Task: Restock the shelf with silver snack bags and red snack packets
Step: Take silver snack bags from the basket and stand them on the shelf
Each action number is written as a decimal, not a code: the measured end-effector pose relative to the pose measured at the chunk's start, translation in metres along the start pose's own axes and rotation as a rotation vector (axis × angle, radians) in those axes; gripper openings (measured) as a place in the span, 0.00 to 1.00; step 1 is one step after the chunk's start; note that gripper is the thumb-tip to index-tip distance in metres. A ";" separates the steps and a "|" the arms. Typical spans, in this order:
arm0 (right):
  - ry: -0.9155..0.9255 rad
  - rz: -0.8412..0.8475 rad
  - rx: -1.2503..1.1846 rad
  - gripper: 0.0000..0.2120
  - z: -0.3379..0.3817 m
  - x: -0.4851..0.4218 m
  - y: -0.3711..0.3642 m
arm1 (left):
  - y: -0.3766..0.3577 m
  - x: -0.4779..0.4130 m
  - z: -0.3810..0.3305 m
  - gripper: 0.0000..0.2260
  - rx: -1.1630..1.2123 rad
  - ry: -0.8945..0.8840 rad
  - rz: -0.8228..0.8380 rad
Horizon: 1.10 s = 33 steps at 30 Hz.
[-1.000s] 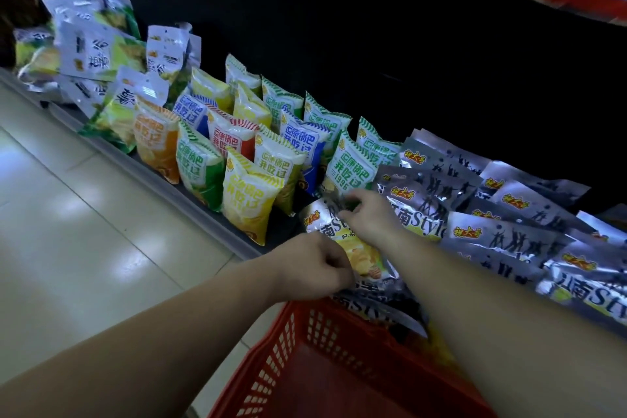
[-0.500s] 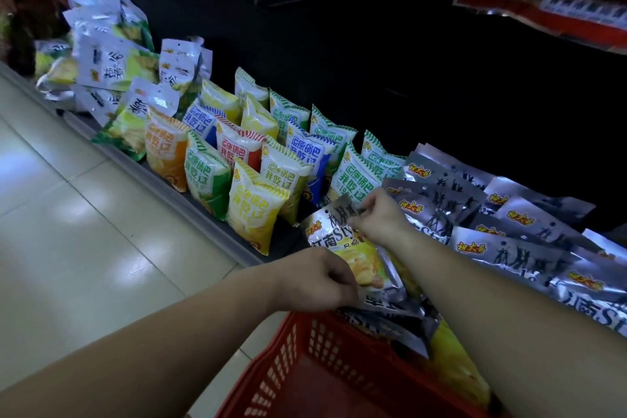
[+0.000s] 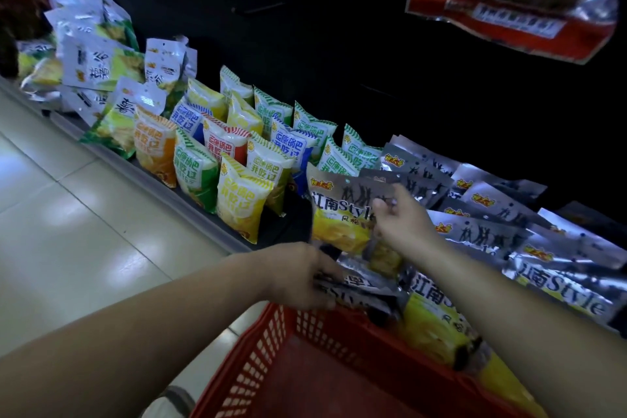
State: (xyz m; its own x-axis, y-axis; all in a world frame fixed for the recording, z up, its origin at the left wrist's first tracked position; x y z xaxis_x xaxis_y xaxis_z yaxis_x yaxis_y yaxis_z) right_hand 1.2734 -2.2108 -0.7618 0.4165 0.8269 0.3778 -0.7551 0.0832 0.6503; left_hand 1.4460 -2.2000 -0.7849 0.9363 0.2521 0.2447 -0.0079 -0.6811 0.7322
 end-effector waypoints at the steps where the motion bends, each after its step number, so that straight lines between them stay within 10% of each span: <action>1: -0.026 0.026 -0.039 0.12 -0.007 0.011 0.002 | 0.000 -0.002 -0.004 0.15 -0.097 -0.034 -0.007; 6: -0.107 0.041 -0.212 0.05 -0.040 0.057 0.014 | 0.021 -0.005 -0.017 0.17 -0.297 -0.139 -0.352; 11: -0.162 0.010 -0.306 0.08 -0.067 0.078 0.021 | -0.012 -0.001 -0.005 0.16 -0.374 -0.097 0.004; 16: -0.152 0.024 -0.293 0.10 -0.081 0.082 0.017 | 0.009 0.002 -0.014 0.29 -0.120 -0.009 -0.257; 21: -0.087 -0.046 -0.360 0.08 -0.051 0.098 0.036 | 0.042 0.006 -0.011 0.09 -0.071 0.096 -0.494; 25: 0.004 -0.110 -0.358 0.05 -0.021 0.121 0.066 | 0.054 0.012 -0.029 0.41 0.320 0.162 -0.543; 33: -0.023 -0.210 -0.618 0.13 -0.002 0.202 0.155 | 0.077 0.044 -0.142 0.20 0.718 -0.019 -0.648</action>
State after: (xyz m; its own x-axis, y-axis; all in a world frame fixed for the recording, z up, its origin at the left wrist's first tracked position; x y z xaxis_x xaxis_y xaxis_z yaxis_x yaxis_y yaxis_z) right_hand 1.2396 -2.0299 -0.5856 0.5921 0.7469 0.3027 -0.8059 0.5515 0.2155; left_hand 1.4368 -2.1437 -0.6281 0.6889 0.7198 -0.0851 0.7227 -0.6731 0.1573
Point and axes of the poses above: each hand's wrist, its own x-axis away from the middle knuckle, its own y-axis out of the back of the hand, z = x × y, the point moved 8 cm from there along -x, towards the middle knuckle, and after that the axes turned 15 degrees about -y, right-handed, at the moved point
